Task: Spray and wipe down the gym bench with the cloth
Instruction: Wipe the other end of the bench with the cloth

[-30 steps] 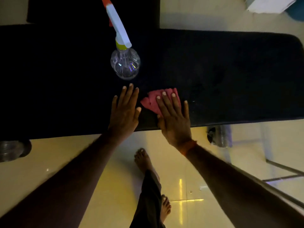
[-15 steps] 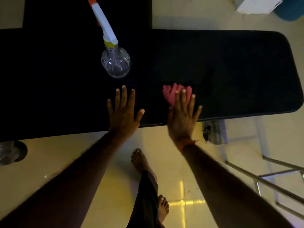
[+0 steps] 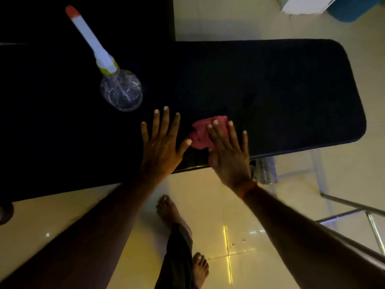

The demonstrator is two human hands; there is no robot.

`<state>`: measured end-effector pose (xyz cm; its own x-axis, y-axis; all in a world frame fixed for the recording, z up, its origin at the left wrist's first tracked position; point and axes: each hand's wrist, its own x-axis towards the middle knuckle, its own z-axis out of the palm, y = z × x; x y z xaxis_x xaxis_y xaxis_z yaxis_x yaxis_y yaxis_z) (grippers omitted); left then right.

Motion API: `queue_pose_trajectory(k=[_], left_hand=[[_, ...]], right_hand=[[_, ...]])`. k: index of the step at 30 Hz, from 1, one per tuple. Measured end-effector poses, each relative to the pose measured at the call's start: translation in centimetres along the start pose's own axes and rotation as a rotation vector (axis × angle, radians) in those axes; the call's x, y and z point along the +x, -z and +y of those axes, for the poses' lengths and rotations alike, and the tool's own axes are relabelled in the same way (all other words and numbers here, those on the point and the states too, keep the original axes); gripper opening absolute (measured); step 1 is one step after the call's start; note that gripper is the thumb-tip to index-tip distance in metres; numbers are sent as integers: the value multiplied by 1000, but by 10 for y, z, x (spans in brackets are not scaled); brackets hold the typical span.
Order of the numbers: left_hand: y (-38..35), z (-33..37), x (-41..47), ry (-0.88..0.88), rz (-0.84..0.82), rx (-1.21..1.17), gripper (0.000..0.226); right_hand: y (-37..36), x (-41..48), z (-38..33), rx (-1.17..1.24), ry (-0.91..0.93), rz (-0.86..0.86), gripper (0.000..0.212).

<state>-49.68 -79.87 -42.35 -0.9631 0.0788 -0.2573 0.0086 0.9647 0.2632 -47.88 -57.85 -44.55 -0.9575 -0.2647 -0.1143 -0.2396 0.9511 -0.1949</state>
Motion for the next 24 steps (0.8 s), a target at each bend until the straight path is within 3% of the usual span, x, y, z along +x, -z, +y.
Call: queue_pose_trajectory(k=[3,5,10,11,13,16,18,20,22,24], left_hand=[[-1,3,16,-25,-7,5,85],[-3,6,29,-36,-16,22,90],[-4,3,43,-52,-41,-6,101],[-4,1,43,-59,-40,3,101],[-7,-1,43,-62,-49,33,103],[-11,-1,45,-58,-58,63,103],[-10,-1,45,-59,-68,57,103],[-7,0,44,-50,-85,44,104],[-5,1,44,-45,-94,45,104],[-5,1,44,-46,-81,56,103]], right_hand=[[14,61,38,62,-386,65,59],[17,91,29,146,-470,85,59],[13,54,9,71,7,-18,59],[19,57,26,34,0,-22,59],[32,85,59,0,-206,-1,58],[41,134,61,144,-457,23,57],[31,123,29,188,-370,46,57],[21,78,4,151,-147,-13,58],[19,48,14,60,5,-57,58],[23,62,37,-15,-38,-34,57]])
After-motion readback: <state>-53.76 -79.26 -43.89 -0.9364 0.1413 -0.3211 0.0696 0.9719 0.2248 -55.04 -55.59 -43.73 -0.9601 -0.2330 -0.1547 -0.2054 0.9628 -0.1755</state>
